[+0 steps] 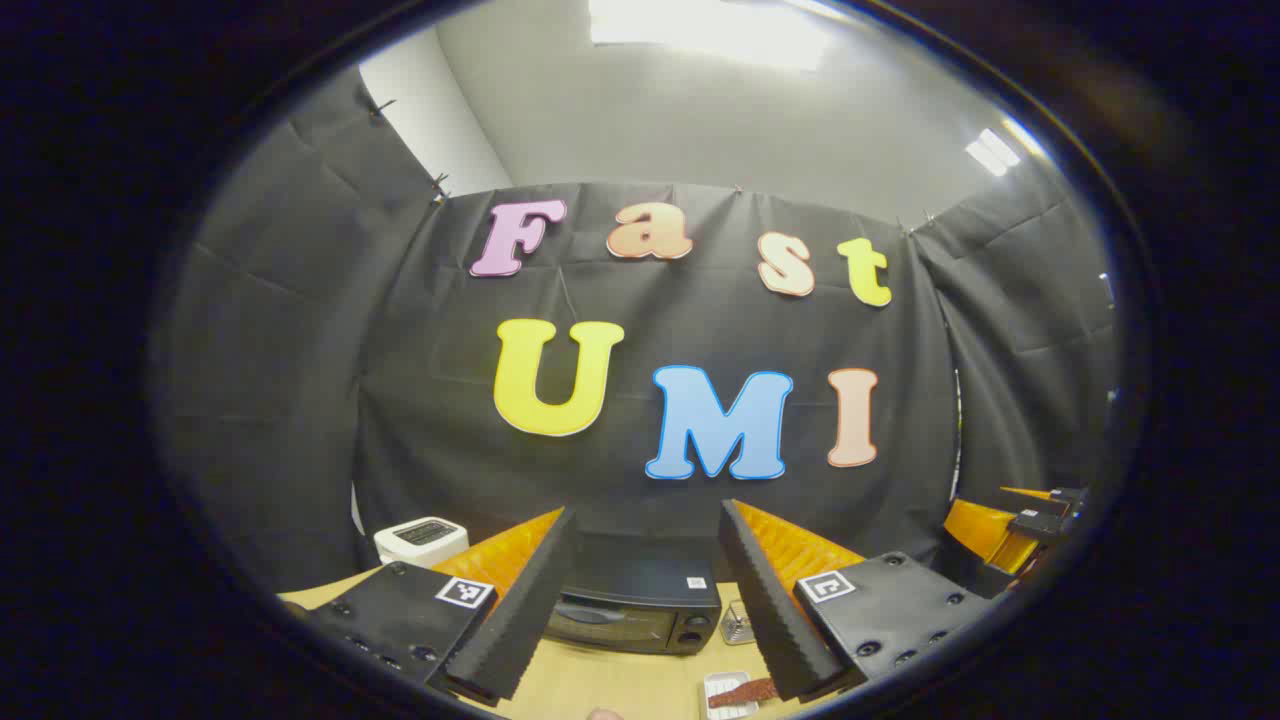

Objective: Open the electric oven with the left hand, put the food in, and close the electric oven.

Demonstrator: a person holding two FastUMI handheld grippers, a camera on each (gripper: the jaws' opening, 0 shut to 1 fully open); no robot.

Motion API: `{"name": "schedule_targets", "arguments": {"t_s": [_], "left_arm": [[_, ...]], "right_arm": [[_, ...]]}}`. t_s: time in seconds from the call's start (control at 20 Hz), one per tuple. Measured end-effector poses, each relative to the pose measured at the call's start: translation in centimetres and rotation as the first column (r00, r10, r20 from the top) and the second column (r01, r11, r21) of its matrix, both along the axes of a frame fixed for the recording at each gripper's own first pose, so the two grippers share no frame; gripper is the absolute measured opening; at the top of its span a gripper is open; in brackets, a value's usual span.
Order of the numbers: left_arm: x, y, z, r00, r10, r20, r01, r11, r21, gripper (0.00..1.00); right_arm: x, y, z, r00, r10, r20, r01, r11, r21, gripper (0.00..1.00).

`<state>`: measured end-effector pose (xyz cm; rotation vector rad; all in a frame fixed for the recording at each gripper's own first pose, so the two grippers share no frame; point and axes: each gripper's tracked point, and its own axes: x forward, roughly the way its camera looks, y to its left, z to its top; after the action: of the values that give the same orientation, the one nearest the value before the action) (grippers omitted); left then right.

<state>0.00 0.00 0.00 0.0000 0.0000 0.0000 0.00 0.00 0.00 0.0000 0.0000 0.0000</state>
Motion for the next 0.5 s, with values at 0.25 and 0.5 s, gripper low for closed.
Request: {"name": "schedule_targets", "arguments": {"t_s": [0.25,0.5], "left_arm": [[1.2,-0.8,-0.6,1.000,-0.005,-0.001,0.005,1.000,-0.015,0.95],[3.3,0.3,0.2,0.999,-0.038,0.009,0.038,0.999,-0.034,0.92]], "right_arm": [[1.6,-0.1,0.1,1.000,0.003,-0.005,-0.002,1.000,0.027,0.97],[2.2,1.1,0.7,1.000,-0.028,0.005,0.028,0.999,0.020,0.97]]}}
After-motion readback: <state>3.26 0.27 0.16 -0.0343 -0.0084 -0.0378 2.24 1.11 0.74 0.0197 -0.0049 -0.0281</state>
